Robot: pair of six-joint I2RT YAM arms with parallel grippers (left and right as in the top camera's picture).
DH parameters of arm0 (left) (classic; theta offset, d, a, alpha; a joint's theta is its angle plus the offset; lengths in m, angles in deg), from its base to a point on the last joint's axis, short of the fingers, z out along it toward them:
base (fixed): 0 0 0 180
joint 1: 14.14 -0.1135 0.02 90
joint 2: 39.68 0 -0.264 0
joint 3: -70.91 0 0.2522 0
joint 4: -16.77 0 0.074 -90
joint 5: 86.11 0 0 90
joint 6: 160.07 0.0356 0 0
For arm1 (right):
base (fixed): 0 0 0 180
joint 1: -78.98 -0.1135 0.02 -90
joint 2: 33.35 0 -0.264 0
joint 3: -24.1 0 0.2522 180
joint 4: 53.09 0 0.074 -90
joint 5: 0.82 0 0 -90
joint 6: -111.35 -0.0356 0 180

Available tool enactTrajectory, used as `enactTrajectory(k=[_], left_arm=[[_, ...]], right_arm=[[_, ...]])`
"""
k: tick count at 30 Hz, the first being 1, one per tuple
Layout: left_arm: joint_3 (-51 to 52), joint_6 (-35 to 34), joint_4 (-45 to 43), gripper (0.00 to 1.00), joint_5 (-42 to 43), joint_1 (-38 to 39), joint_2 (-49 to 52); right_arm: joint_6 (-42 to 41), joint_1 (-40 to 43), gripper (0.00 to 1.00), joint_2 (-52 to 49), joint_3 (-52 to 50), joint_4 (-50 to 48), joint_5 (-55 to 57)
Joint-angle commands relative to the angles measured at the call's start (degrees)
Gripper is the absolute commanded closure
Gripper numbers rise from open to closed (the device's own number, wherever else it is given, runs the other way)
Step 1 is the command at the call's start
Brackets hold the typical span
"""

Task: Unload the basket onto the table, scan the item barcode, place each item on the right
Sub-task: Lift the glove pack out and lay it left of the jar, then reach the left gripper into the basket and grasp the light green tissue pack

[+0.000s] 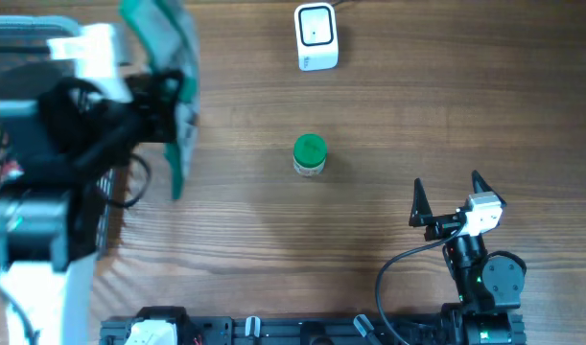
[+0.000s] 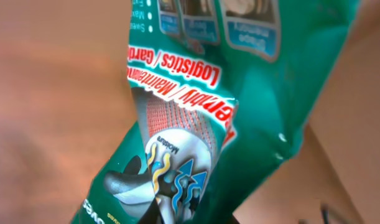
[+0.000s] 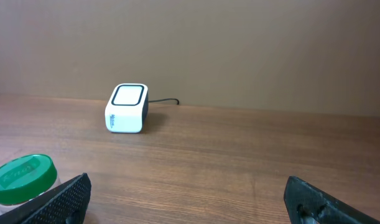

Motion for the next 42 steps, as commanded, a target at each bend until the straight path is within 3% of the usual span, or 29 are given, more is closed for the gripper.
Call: enactTrajectory(k=[1,3,6,13,17,20,25,28,29,31,33,35,38,42], left_arm=[[9.5,-0.2,-0.2,0.96,1.6,6.1,5.8],[14.0,-0.2,-1.6,0.96,0.7,8.6,9.0],[20.5,-4.8,-3.8,0.96,-8.6,12.6,15.3],[22.5,-10.4,-5.6,0.93,-22.4,19.9,22.7],[19.8,-10.3,-7.1,0.3,-24.3,21.6,21.1],[15.3,-7.6,-6.6,0.0,-27.1,21.5,18.0],[3.8,-7.1,-4.4,0.0,-45.0,21.0,10.5],[-2.1,-7.2,-5.8,0.0,-60.3,19.2,4.8],[-2.3,-7.2,-8.6,0.0,-66.5,16.8,2.5],[-2.3,-9.9,-9.4,0.0,-70.0,10.1,0.7],[-2.3,-17.6,-6.6,0.0,-69.8,1.8,0.9],[-2.3,-24.6,-3.0,0.0,-64.5,-8.3,2.6],[-2.3,-24.5,-1.3,0.0,-47.3,-21.3,6.8],[-2.3,-20.1,-0.2,0.0,-33.6,-32.8,15.2]], right_arm=[[-0.7,0.3,0.0,0.3,-0.1,-0.3,0.6],[-0.7,0.3,0.0,0.3,-0.1,-0.3,0.5],[-0.7,0.3,0.0,0.3,-0.1,-0.3,0.6],[-0.7,0.3,0.0,0.3,-0.1,-0.3,0.6],[-0.7,0.3,0.0,0.3,-0.1,-0.3,0.6],[-0.7,0.3,0.0,0.3,-0.1,-0.3,0.6],[-0.7,0.3,0.0,0.3,-0.1,-0.3,0.6],[-0.7,0.3,0.0,0.3,-0.1,-0.3,0.5],[-0.7,0.3,0.0,0.3,-0.1,-0.3,0.6],[-0.7,0.3,0.0,0.3,-0.1,-0.3,0.5],[-0.7,0.3,0.0,0.3,-0.1,-0.3,0.6],[-0.7,0.3,0.0,0.3,-0.1,-0.3,0.6],[-0.7,0.3,0.0,0.3,-0.1,-0.3,0.6],[-0.7,0.3,0.0,0.3,-0.1,-0.3,0.6]])
